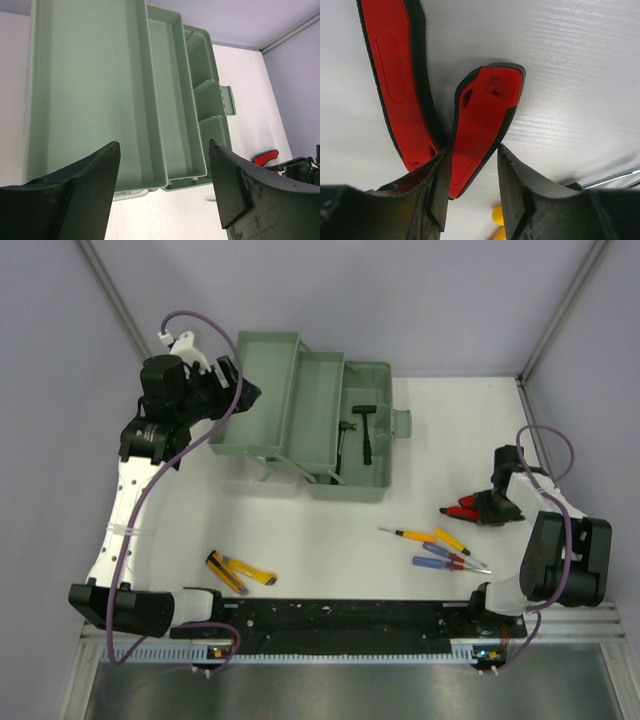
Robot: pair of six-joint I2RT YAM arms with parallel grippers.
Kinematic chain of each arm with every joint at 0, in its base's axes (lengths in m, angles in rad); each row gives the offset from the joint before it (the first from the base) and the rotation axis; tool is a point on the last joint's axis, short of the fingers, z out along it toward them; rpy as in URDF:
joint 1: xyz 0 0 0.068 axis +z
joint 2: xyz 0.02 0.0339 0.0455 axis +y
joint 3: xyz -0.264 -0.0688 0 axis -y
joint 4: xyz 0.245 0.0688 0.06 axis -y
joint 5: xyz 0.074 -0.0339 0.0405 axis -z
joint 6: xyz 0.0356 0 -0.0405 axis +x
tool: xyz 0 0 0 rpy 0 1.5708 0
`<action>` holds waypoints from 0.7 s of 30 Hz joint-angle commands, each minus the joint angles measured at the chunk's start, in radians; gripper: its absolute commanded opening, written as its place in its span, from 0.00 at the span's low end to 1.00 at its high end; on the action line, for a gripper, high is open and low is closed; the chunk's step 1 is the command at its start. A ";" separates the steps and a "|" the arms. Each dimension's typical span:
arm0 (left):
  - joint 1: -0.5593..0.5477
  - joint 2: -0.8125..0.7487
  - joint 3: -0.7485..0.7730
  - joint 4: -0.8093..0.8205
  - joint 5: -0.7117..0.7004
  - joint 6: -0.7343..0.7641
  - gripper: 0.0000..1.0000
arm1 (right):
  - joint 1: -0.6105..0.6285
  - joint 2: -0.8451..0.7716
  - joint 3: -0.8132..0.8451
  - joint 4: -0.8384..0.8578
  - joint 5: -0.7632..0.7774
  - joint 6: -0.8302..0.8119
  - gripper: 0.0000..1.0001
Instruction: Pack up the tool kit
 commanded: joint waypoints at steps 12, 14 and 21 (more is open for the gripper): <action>0.019 -0.023 0.024 0.019 -0.010 0.022 0.75 | -0.013 0.112 0.045 -0.002 0.009 -0.034 0.57; 0.021 -0.023 0.021 0.019 -0.012 0.022 0.75 | -0.013 0.114 0.044 -0.001 0.012 -0.034 0.54; 0.024 -0.020 0.021 0.023 -0.004 0.019 0.75 | -0.013 0.085 0.054 -0.002 0.017 -0.057 0.30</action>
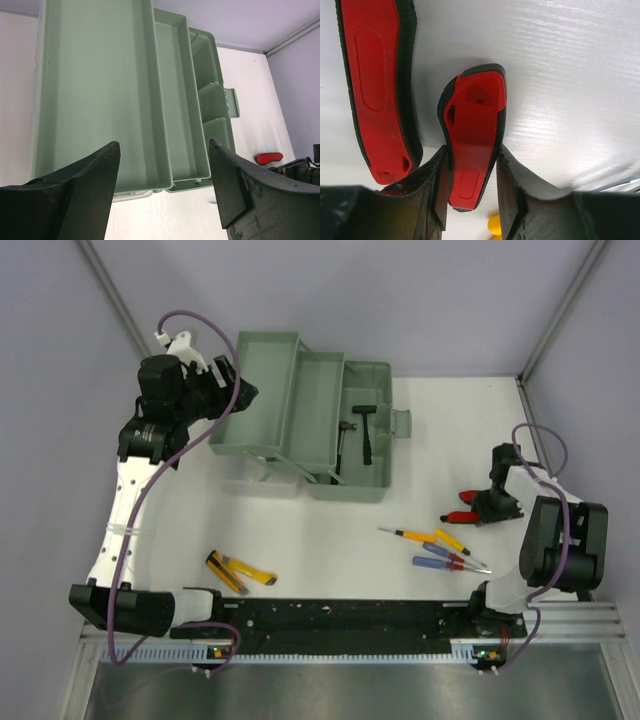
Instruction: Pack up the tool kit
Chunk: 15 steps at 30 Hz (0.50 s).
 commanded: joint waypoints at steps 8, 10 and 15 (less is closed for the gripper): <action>0.008 -0.023 0.031 0.017 -0.009 0.017 0.75 | -0.001 -0.122 0.085 0.007 0.002 -0.067 0.10; 0.008 -0.024 0.034 0.016 -0.011 0.019 0.76 | 0.017 -0.165 0.129 0.004 0.018 -0.089 0.09; 0.008 -0.024 0.035 0.017 -0.005 0.016 0.75 | 0.094 -0.204 0.290 0.048 -0.011 -0.182 0.11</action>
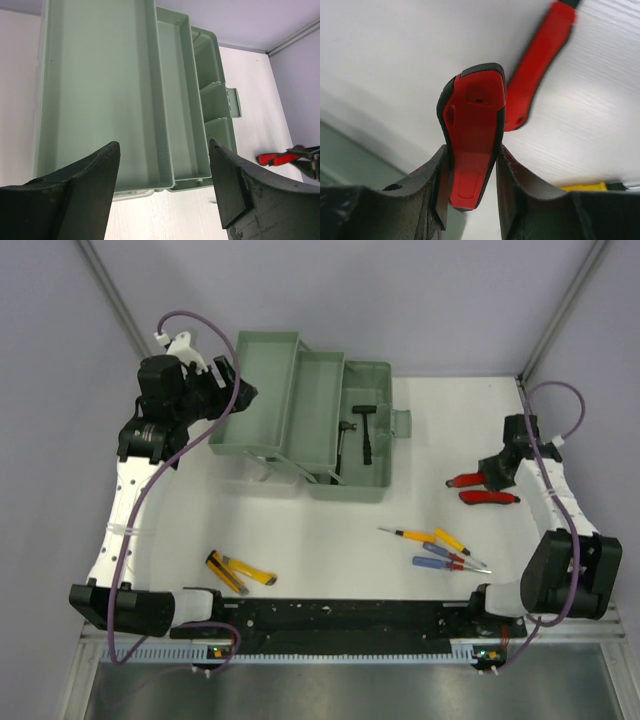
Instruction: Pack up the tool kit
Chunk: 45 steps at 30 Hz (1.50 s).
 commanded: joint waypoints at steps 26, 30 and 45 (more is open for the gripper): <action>0.007 -0.116 -0.012 -0.014 0.026 0.007 0.75 | 0.739 0.647 0.980 0.512 -0.289 -0.502 0.17; 0.007 -0.121 -0.018 -0.019 0.028 0.007 0.75 | 0.785 0.708 1.014 0.495 -0.232 -0.500 0.21; 0.007 -0.125 -0.025 -0.026 0.026 0.009 0.75 | 0.820 0.790 1.015 0.461 -0.206 -0.430 0.43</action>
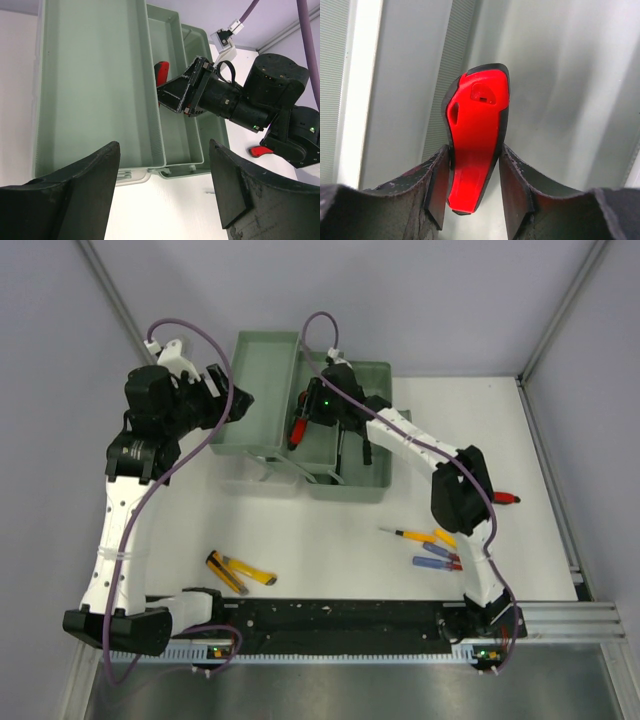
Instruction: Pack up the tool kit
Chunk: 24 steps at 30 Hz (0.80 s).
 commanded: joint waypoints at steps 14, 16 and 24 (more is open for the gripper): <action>0.005 -0.023 -0.002 0.015 -0.008 0.023 0.76 | 0.008 -0.060 0.038 -0.011 0.086 -0.053 0.47; 0.005 -0.021 0.004 0.013 -0.013 0.025 0.76 | 0.008 -0.105 0.027 -0.023 0.114 -0.077 0.47; 0.005 -0.018 0.012 0.010 -0.024 0.031 0.76 | -0.042 -0.322 -0.105 -0.040 0.241 -0.169 0.48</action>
